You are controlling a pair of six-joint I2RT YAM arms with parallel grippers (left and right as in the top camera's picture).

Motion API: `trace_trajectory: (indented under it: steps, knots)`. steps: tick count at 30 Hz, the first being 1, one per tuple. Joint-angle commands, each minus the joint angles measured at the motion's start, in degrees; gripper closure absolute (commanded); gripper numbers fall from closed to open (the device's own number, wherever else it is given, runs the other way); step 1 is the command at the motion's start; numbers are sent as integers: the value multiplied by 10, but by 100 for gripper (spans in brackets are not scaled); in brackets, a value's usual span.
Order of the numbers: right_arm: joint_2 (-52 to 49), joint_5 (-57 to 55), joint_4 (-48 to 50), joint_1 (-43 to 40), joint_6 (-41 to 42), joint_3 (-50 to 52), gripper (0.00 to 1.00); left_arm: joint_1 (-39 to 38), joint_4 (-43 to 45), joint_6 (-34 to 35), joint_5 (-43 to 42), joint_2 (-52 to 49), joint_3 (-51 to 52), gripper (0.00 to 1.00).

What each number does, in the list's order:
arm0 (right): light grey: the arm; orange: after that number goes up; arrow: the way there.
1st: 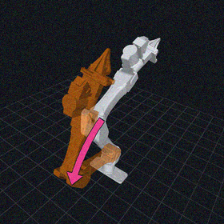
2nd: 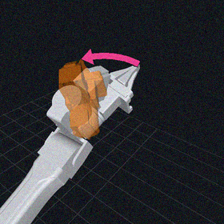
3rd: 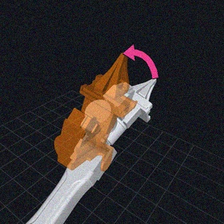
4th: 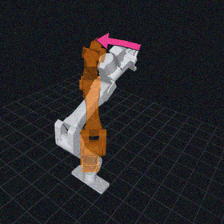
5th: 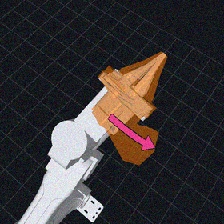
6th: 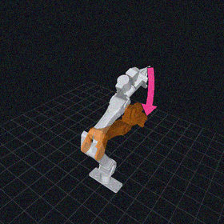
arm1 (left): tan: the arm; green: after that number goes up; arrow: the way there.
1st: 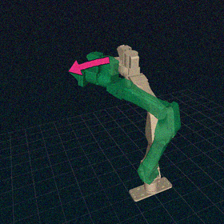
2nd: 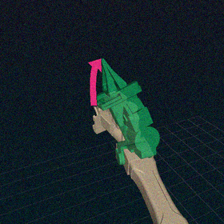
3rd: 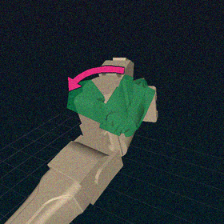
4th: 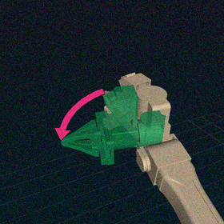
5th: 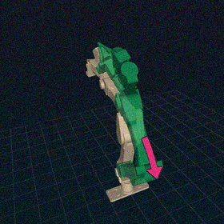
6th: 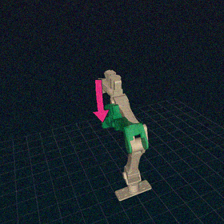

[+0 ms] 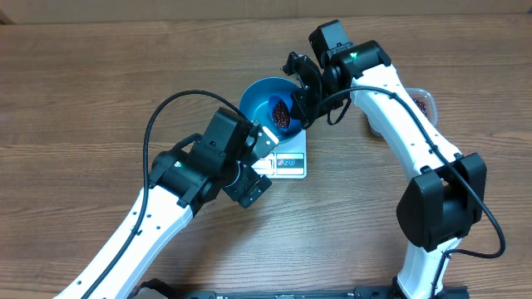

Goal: Scoop item into bowl and weigh 150g on scale
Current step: 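Tilt the blue scoop to pour red beans into the teal bowl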

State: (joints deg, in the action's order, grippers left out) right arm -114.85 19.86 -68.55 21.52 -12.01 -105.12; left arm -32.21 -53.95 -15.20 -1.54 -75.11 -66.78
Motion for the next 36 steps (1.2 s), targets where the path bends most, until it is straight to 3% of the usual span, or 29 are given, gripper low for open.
trace_trajectory:
  steps: [1, 36]
  knots:
    - [0, -28, 4, 3, 0, -19, 96, 2, 2, -9, -10, 2, 4, 1]
    - [1, -131, -7, 43, -5, -56, 96, 2, 2, -9, -10, 2, 4, 0]
